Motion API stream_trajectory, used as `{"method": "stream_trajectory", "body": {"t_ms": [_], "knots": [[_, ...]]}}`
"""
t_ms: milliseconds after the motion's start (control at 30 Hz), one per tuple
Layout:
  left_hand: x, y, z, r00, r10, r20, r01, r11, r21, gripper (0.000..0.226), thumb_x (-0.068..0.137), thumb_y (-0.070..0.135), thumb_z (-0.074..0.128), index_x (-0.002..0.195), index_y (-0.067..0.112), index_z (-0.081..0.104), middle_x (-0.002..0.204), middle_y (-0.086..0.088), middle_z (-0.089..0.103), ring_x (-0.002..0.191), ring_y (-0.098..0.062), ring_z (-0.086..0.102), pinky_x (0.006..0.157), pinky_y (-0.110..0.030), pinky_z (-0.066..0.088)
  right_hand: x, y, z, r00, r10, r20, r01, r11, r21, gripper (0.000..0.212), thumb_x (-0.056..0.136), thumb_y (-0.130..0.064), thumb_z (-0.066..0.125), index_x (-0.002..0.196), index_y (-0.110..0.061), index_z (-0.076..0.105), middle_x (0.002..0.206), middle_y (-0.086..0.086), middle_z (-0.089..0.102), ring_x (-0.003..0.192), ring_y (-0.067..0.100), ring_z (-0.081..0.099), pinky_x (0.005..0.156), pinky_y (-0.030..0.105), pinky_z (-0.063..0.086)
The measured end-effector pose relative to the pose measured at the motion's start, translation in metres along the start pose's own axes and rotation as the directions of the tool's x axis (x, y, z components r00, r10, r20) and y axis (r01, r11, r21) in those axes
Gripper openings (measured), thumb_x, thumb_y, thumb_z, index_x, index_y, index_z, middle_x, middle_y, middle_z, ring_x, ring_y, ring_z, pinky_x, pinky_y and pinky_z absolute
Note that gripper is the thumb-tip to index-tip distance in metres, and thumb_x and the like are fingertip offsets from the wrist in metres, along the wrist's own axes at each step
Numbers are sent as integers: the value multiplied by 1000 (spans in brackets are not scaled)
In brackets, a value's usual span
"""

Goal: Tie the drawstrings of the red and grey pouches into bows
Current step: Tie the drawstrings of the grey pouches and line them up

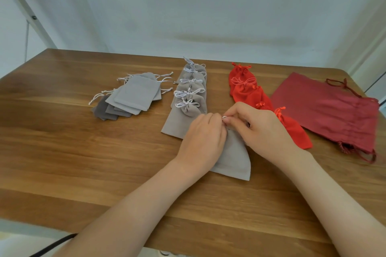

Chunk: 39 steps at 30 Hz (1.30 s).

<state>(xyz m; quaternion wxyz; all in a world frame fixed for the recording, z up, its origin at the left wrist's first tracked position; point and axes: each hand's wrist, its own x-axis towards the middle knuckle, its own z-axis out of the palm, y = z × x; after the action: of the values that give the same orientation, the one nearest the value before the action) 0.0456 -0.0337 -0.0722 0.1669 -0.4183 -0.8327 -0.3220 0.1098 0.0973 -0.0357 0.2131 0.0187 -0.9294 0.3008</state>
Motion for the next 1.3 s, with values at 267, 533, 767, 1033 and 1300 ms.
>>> {"method": "stream_trajectory", "body": {"t_ms": [267, 533, 767, 1033, 1300], "knots": [[-1, 10, -11, 989, -124, -77, 114, 987, -115, 19, 94, 30, 48, 103, 13, 50, 74, -5, 65, 68, -18, 62, 59, -25, 39, 3, -10, 6, 960, 279, -6, -245, 853, 461, 8, 89, -13, 62, 82, -15, 65, 56, -7, 58, 50, 3, 46, 53, 16, 34], [-3, 5, -2, 986, 59, -156, -28, 981, 193, 30, 95, 19, 40, 72, 10, 58, 56, -2, 50, 51, -18, 46, 46, -31, 39, 5, -14, 5, 952, 305, -25, -245, 810, 533, 8, 89, -12, 62, 82, -12, 65, 63, 6, 66, 66, 29, 63, 67, 38, 49], [-2, 5, -6, 990, -107, -88, 105, 994, -27, 33, 93, 21, 37, 94, 10, 67, 82, -3, 65, 78, -17, 55, 73, -24, 40, 4, -5, 3, 969, 241, -50, -221, 942, 251, 8, 89, -16, 63, 82, -15, 66, 61, -10, 62, 59, -3, 57, 57, 9, 39], [1, 13, -15, 940, -339, 43, 332, 876, -350, 31, 102, 19, 38, 124, 15, 59, 117, 3, 63, 112, -5, 53, 94, -14, 38, 7, 3, -3, 972, 230, 50, -234, 967, 96, 3, 91, -19, 60, 90, -20, 62, 55, -19, 58, 53, 4, 55, 53, 11, 40], [3, 18, -21, 880, -462, 105, 430, 683, -590, 11, 96, 22, 51, 87, 28, 54, 77, -2, 68, 73, -22, 62, 70, -40, 48, 6, -10, -1, 975, 220, 14, -204, 875, 438, 6, 89, -12, 64, 86, -7, 64, 45, -20, 50, 45, -2, 46, 51, 9, 32]]}}
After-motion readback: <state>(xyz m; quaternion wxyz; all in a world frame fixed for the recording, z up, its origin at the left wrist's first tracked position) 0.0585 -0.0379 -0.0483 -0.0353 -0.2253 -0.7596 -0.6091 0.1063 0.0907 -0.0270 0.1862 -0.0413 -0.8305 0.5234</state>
